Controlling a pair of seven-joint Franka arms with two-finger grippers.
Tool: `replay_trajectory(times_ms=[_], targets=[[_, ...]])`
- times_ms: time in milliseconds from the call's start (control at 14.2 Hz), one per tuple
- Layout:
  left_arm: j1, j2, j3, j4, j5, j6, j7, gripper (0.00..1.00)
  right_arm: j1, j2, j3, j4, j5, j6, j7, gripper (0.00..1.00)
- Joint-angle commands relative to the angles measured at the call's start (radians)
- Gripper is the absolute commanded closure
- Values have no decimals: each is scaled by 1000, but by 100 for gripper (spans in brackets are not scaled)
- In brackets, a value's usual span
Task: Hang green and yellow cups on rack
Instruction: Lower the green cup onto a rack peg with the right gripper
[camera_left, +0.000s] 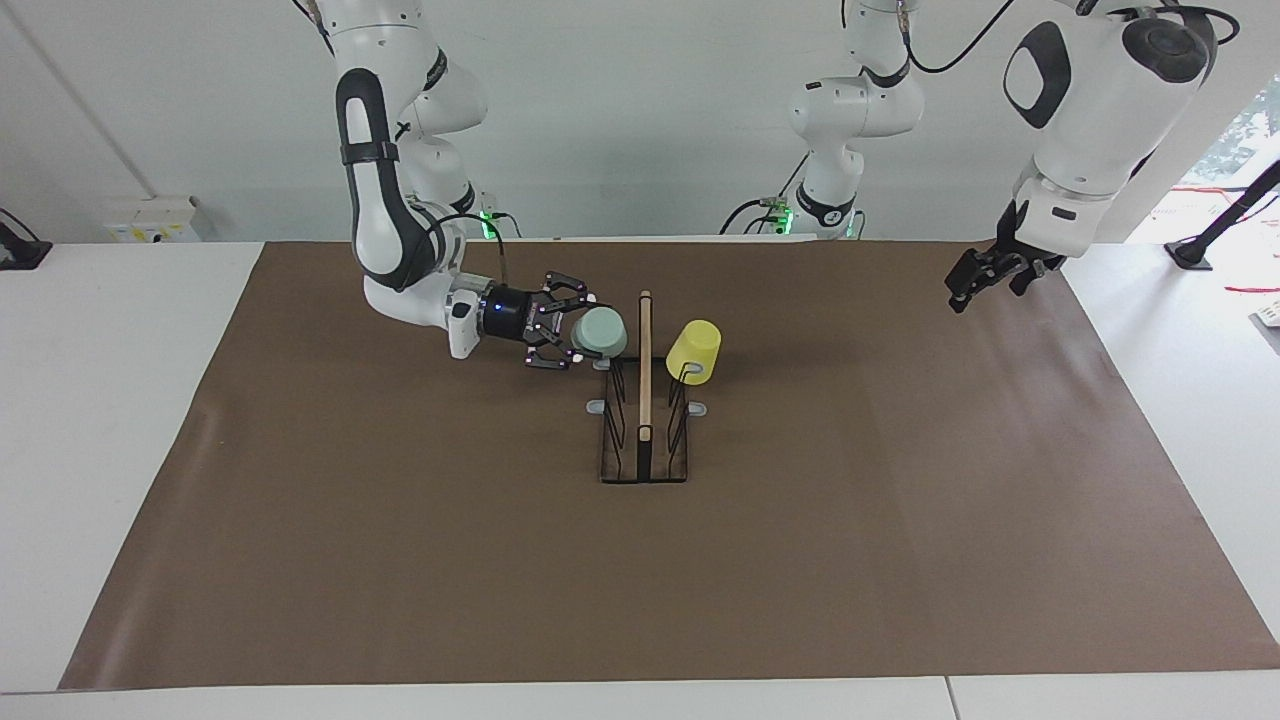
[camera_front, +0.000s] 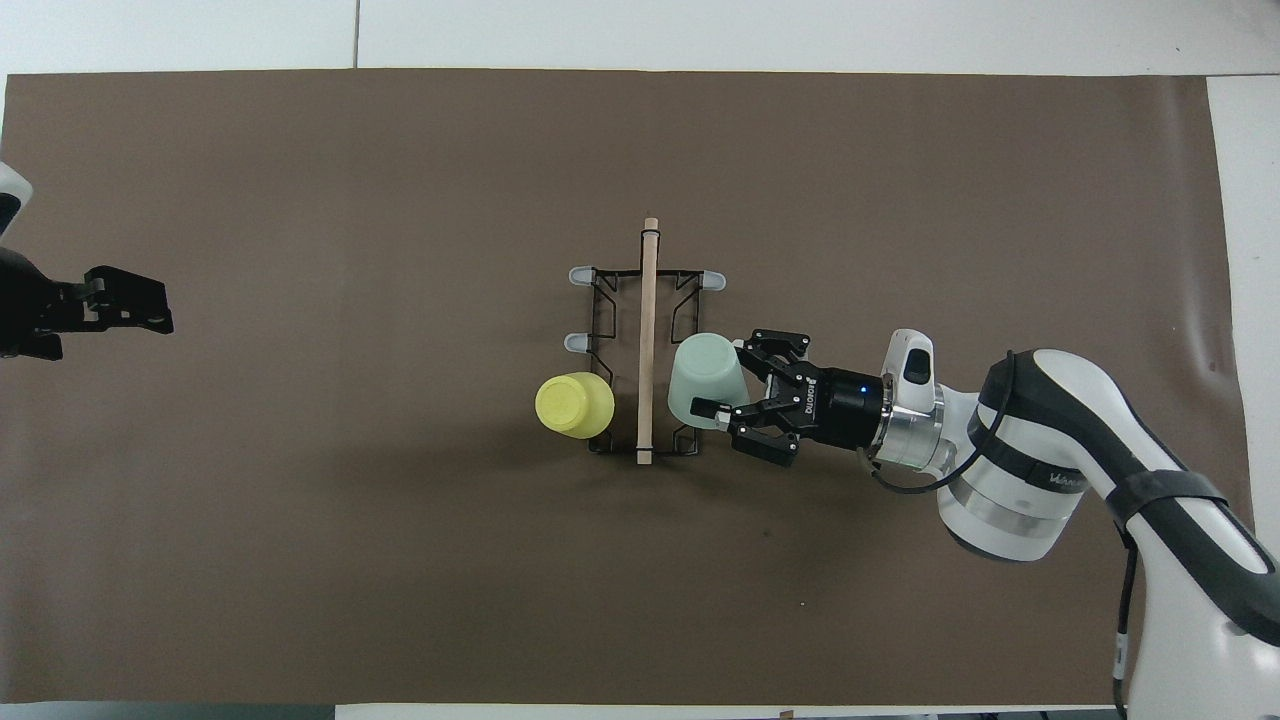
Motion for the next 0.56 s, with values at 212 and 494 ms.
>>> replay_trajectory(times_ms=[212, 494], targets=[[27, 10, -11, 143, -30, -180, 90, 0, 5, -1, 1, -49, 19, 33, -110, 100], [24, 7, -10, 140, -42, -195, 92, 0, 1, -2, 1, -75, 17, 33, -140, 100]])
